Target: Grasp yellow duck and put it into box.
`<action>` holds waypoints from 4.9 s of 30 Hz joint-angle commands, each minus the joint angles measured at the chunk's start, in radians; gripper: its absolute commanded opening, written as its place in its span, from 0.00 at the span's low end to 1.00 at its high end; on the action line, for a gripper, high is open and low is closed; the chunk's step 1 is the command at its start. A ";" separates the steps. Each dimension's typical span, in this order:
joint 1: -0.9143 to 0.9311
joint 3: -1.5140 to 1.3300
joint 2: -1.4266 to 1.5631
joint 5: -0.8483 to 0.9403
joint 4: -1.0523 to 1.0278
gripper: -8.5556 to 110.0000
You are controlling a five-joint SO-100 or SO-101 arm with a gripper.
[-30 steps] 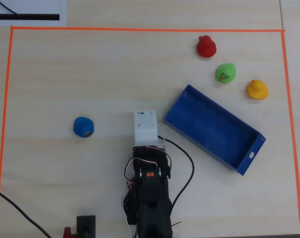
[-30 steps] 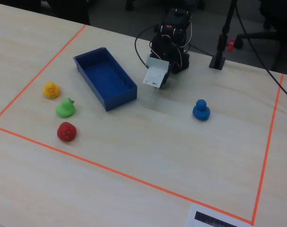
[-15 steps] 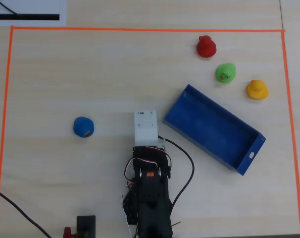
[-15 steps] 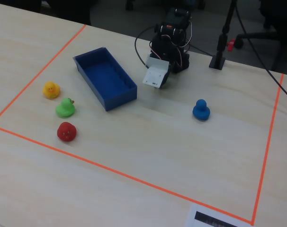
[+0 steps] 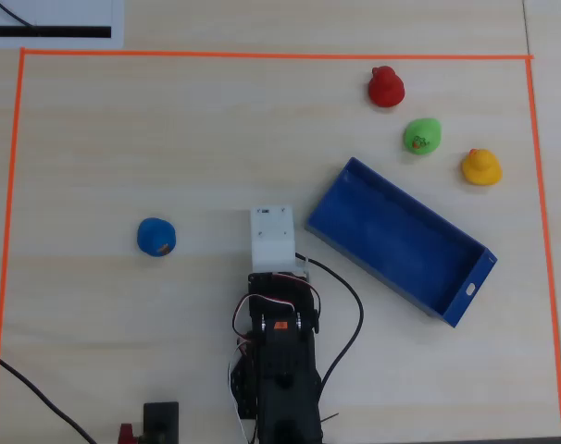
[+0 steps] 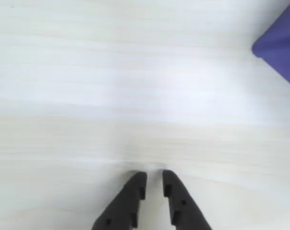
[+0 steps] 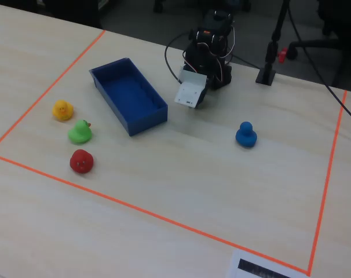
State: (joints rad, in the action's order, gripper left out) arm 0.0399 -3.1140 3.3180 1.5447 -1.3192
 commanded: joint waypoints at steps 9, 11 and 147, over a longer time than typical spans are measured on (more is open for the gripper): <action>0.002 0.003 -0.008 -0.009 -0.018 0.08; 0.002 0.003 -0.008 -0.009 -0.018 0.08; 0.911 2.503 -2.707 -0.245 0.482 0.07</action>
State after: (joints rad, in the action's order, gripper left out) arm 0.9357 -0.6305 0.6121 1.2885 -0.7977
